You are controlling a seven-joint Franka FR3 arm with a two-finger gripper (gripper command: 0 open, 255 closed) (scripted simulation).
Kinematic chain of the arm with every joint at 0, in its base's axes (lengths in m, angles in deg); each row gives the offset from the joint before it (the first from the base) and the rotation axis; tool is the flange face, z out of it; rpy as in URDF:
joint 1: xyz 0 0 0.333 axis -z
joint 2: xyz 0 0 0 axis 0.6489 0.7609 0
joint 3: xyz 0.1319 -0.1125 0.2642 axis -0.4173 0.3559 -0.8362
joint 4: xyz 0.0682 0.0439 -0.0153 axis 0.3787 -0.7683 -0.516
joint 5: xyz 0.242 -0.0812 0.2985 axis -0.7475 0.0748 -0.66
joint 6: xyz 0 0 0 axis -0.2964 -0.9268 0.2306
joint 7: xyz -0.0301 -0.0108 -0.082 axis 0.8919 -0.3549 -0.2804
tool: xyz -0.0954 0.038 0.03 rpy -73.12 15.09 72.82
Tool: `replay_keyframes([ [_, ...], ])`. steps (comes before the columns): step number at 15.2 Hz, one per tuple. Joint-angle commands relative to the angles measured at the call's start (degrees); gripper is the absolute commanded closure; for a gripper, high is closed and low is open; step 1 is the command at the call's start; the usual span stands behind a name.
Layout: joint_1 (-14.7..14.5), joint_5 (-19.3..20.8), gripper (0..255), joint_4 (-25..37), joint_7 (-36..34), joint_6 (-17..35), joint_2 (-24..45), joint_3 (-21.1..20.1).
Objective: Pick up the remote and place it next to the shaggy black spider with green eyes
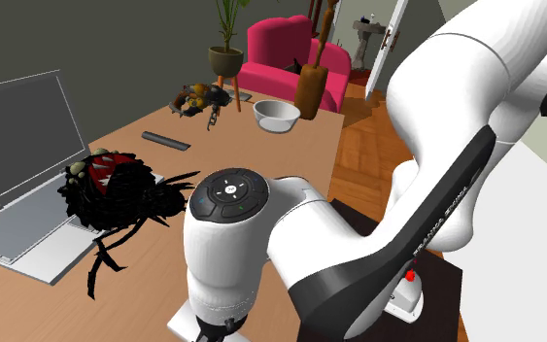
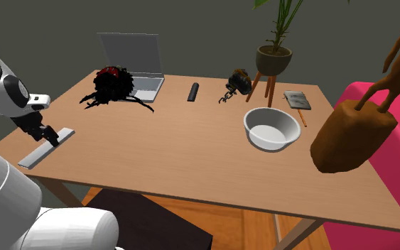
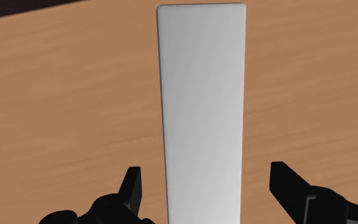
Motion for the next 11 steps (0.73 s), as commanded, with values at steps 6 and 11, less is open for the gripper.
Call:
replay_keyframes([
  [6,-0.15,-3.38,0,2.68,2.46,-6.65,-4.76,0.65],
  [11,-0.15,-3.37,0,2.68,2.46,-6.65,-4.76,0.65],
])
